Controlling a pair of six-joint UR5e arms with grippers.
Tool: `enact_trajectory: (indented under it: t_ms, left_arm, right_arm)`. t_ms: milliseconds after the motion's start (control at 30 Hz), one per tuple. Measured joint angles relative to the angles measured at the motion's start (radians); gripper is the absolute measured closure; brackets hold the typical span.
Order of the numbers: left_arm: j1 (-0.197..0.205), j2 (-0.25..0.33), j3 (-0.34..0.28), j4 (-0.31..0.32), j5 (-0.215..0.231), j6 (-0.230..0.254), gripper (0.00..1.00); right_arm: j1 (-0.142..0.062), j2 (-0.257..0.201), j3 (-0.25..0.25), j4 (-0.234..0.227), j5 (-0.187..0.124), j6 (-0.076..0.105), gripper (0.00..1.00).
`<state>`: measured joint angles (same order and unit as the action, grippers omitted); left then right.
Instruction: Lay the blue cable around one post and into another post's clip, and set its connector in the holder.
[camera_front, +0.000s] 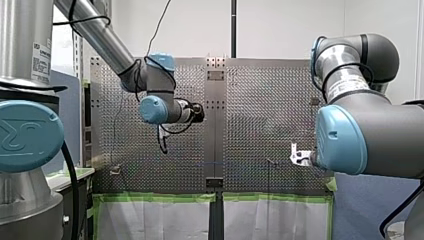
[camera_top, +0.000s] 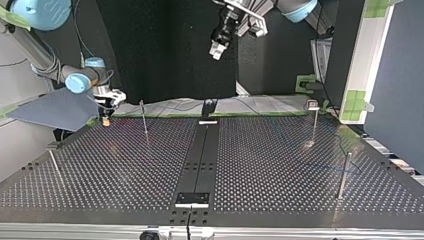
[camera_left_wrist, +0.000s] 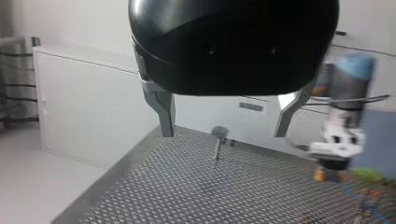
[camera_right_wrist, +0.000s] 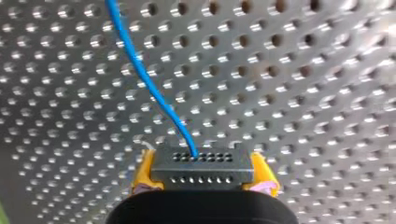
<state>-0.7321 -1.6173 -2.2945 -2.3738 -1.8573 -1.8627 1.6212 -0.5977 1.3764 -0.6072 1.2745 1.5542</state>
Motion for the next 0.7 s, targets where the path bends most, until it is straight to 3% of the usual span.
enact_trajectory:
  t_ms: [367, 700]
  left_arm:
    - [0.0, 0.0, -0.1, 0.017, 0.001, -0.005, 0.02]
    - [0.0, 0.0, -0.113, 0.017, 0.002, -0.007, 0.02]
  right_arm:
    - [0.04, -0.106, 0.001, 0.084, 0.008, 0.0, 1.0]
    - [0.09, -0.195, 0.001, 0.147, 0.051, 0.005, 1.0]
